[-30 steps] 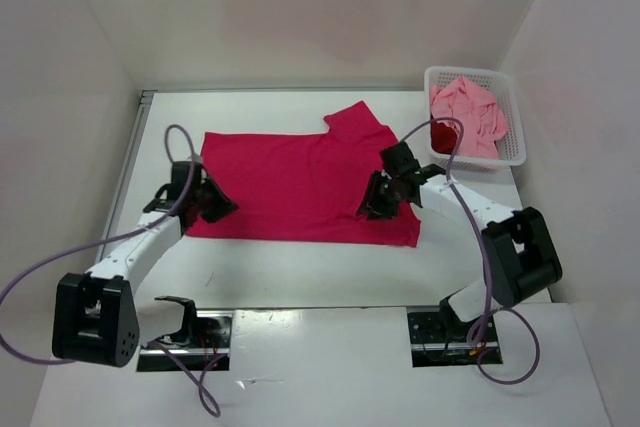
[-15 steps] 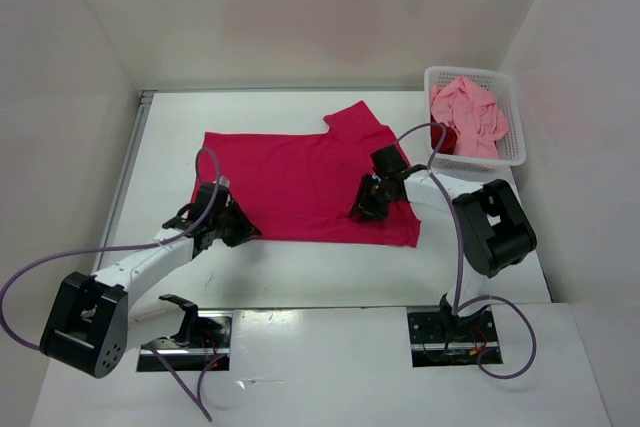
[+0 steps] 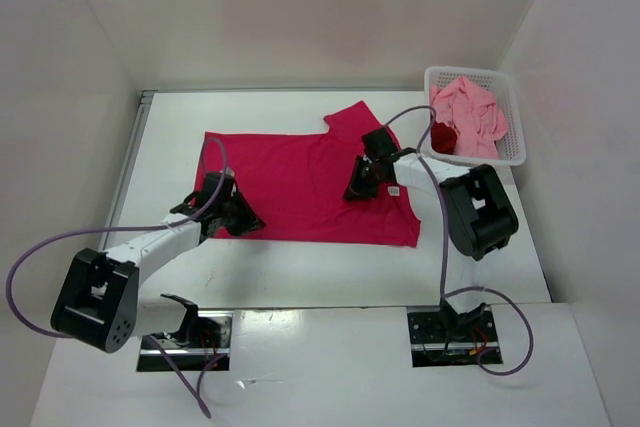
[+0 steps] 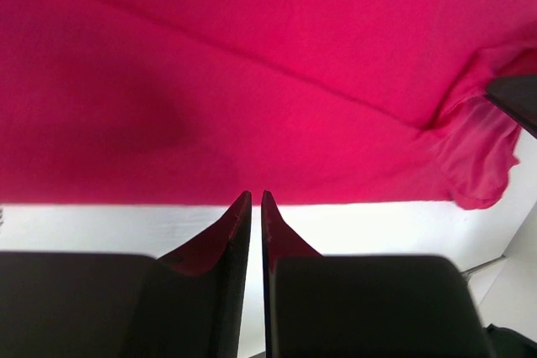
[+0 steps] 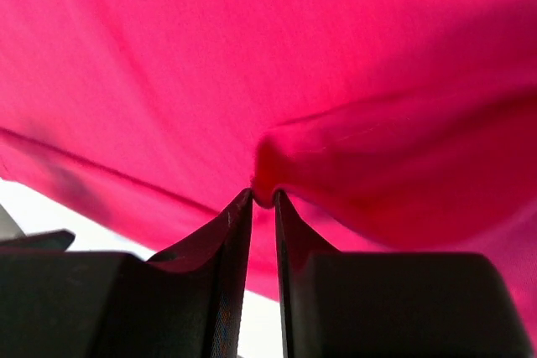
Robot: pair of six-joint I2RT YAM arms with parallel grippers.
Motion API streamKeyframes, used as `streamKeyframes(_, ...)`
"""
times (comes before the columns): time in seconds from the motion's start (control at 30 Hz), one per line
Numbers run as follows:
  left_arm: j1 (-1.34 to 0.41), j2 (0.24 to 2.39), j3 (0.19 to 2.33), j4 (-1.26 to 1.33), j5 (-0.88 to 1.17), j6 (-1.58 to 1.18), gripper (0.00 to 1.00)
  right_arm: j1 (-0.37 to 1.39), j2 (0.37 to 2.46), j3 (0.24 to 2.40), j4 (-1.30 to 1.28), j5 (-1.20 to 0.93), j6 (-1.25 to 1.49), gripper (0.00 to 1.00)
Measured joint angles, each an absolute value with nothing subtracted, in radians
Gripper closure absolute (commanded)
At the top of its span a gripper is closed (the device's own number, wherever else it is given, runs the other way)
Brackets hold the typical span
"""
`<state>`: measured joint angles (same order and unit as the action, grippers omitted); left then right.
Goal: Fold and stack the t-shirts
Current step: Fold the flattened tshirt in 1/3 of the way
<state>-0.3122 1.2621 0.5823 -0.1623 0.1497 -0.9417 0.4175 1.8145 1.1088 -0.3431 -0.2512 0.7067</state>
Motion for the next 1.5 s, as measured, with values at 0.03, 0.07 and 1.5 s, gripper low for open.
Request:
streamKeyframes(0.03,-0.312,1.272,0.596,-0.16,0.15,-0.941,0.85,0.418,1.837,1.134,-0.344,-0.252,0.705,0.78)
streamKeyframes(0.07,-0.312,1.279,0.607,-0.157,0.149,-0.941,0.85,0.418,1.868,1.172,-0.346,-0.252,0.702,0.78)
streamKeyframes(1.5,0.113,1.736,1.108,-0.172,0.109,-0.739,0.89,0.862,2.144,1.5,-0.332,-0.282,0.769,1.0)
